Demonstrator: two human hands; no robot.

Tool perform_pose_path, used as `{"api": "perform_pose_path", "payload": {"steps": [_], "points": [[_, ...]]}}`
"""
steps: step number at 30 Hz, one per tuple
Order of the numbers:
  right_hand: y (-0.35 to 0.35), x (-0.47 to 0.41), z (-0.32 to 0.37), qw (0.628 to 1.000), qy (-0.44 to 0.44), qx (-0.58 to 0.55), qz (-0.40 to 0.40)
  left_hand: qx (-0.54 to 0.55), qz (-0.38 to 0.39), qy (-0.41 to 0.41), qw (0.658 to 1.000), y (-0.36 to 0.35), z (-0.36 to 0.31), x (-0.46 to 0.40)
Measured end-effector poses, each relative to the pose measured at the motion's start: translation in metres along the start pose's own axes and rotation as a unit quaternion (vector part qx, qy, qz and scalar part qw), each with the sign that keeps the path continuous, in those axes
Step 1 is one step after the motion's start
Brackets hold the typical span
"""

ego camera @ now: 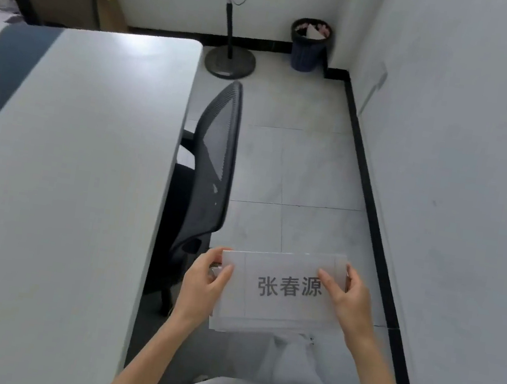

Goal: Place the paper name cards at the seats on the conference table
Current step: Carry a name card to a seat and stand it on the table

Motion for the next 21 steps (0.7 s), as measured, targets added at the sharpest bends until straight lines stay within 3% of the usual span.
{"api": "perform_pose_path", "payload": {"steps": [5,9,15,21], "points": [[0.083,-0.076,-0.002,0.998,-0.029,0.008,-0.063,-0.004,0.039,-0.007,0.999,-0.092,-0.059,-0.079],[0.118,-0.145,0.019,0.997,-0.039,0.011,-0.073,0.026,0.026,0.006,0.999,-0.131,-0.097,-0.134],[0.103,-0.271,0.062,0.999,-0.039,0.03,-0.012,0.057,-0.038,0.036,0.997,-0.131,-0.126,-0.228],[0.049,-0.422,0.115,0.998,-0.026,0.054,0.034,0.065,-0.088,0.039,0.993,-0.106,-0.151,-0.377]]}}
Point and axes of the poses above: each hand's wrist, its own x-axis away from the middle knuckle, its own y-axis out of the back of the hand, z = x × y, the point moved 7 cm from there along -x, towards the middle knuckle, and after that the axes turned 2 degrees about -x, right-handed, at the moved point
